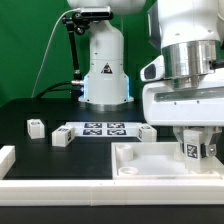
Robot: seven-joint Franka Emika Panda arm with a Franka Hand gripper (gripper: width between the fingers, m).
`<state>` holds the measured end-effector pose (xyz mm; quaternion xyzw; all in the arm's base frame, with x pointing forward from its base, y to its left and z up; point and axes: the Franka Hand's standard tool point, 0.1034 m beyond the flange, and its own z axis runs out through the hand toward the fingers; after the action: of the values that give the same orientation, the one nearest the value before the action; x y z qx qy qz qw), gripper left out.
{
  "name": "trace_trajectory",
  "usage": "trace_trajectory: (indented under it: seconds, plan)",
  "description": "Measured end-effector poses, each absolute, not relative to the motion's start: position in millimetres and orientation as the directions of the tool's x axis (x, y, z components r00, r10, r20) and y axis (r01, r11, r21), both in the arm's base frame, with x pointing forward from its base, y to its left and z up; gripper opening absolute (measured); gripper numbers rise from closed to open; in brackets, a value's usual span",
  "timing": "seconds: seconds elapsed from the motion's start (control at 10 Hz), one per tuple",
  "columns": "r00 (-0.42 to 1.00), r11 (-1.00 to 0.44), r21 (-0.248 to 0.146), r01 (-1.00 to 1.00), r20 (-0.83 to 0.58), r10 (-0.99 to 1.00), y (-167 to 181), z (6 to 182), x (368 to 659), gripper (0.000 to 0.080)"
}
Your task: Assemble one leg
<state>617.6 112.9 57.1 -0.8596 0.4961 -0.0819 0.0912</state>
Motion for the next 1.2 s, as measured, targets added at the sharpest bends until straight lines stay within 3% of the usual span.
trace_trajectory:
  seconds: [0.2,0.4,0.5,0.6,0.7,0.8,1.0,1.2]
  plan:
    - [0.175,-0.162,-0.239,-0.957,-0.036,-0.984,116,56.7,615,0.0277]
    - [0.041,-0.021,-0.235,-0.972,-0.081,-0.996,117,56.8,615,0.0282]
    - [0.080,-0.061,-0.236,-0.970,-0.071,-0.994,117,56.0,614,0.0282]
    - [0.122,-0.104,-0.239,-0.965,-0.061,-0.991,117,55.9,614,0.0479]
    - [0.136,-0.119,-0.239,-0.964,-0.057,-0.989,118,56.2,614,0.0479]
    - [0.261,-0.248,-0.241,-0.938,-0.021,-0.965,121,57.1,615,0.0616]
    - [0.516,-0.515,-0.227,-0.826,0.060,-0.854,124,57.4,615,0.0639]
    - [0.752,-0.763,-0.184,-0.619,0.140,-0.644,127,57.6,615,0.0648]
